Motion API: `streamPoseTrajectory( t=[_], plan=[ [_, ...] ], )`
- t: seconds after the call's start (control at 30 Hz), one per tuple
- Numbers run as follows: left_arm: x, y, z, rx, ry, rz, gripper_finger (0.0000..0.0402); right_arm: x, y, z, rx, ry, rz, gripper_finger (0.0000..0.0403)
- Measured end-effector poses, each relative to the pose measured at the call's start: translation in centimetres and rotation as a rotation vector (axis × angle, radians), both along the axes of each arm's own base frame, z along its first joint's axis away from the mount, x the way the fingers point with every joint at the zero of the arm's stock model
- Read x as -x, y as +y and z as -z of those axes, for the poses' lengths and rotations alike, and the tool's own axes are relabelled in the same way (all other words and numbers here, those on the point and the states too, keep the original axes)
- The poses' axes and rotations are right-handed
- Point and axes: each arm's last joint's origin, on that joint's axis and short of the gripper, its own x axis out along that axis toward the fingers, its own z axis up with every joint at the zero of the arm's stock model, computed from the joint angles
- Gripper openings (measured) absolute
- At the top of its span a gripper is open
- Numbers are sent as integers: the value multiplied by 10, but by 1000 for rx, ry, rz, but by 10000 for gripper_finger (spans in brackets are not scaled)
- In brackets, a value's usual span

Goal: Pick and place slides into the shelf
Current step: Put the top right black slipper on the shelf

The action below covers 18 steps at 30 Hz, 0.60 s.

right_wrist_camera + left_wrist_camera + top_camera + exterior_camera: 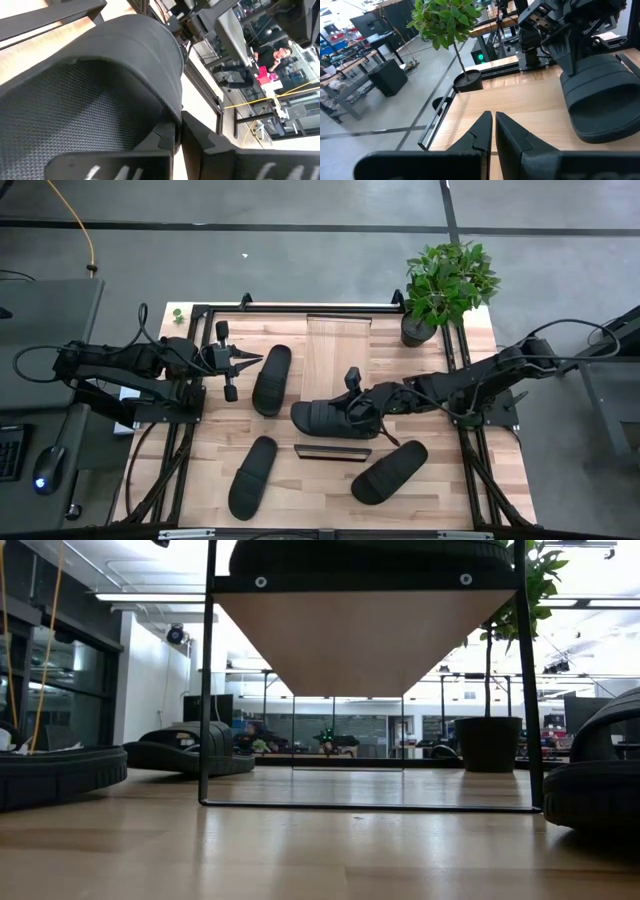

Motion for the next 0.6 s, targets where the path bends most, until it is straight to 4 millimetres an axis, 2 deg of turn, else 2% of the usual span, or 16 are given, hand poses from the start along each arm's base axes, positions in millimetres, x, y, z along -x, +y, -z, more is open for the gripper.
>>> streamPoseTrajectory(
  t=[0.6],
  plan=[
    [0, 0, 0, 0, 0, 0, 12, 1, 3, 2, -31, 17, -18, 0]
  ],
)
